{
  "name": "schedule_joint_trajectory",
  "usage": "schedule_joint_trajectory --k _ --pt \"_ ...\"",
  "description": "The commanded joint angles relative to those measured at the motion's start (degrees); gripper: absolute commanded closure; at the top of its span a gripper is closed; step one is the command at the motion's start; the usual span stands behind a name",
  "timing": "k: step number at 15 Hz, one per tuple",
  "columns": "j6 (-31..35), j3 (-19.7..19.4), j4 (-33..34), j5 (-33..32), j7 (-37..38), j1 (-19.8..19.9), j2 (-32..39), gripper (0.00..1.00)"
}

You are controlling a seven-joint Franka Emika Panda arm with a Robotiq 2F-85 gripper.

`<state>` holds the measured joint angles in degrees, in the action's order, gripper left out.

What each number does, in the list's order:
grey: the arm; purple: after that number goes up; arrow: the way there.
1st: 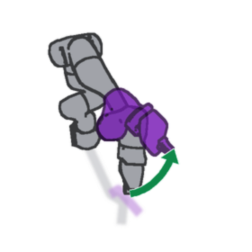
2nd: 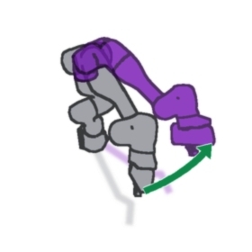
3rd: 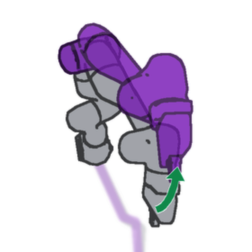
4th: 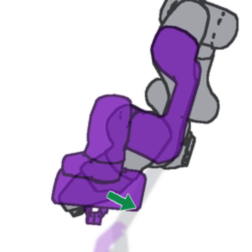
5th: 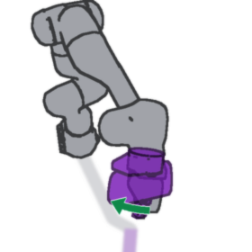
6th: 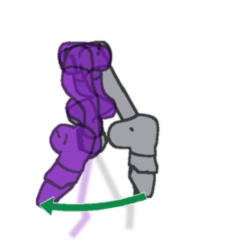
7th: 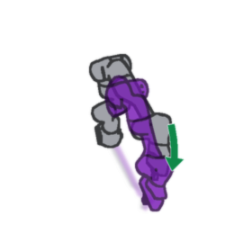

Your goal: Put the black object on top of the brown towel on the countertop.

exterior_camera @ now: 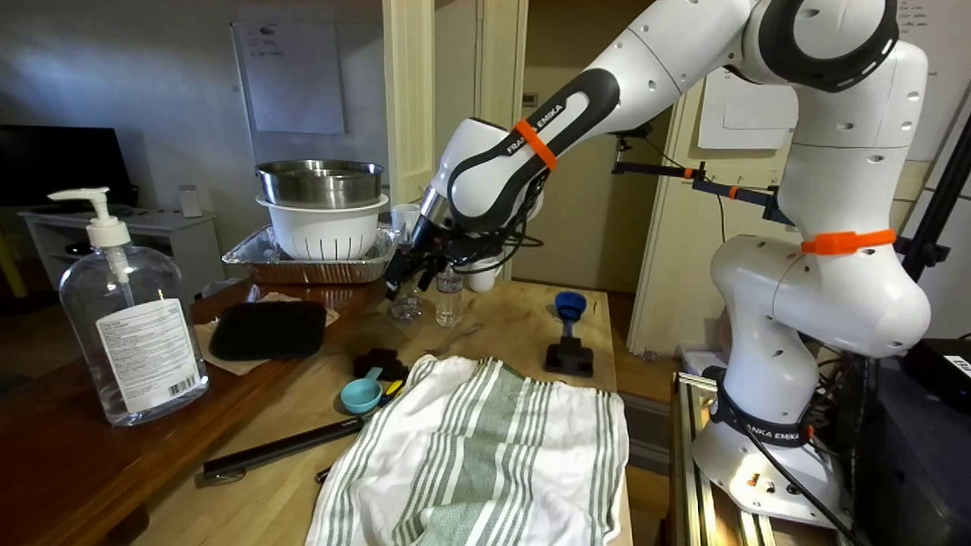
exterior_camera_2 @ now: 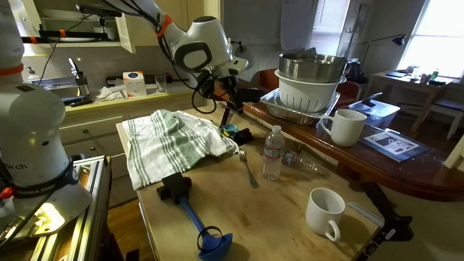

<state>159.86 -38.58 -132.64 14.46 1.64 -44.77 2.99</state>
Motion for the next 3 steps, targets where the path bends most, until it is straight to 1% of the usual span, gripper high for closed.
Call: schedule_joint_trajectory --k 1,3 --pt "-2.61 10.86 0.53 -3.89 1.59 11.13 -1.95 0.0" --pt "-4.9 10.51 0.72 -4.15 0.51 10.79 -4.05 0.0"
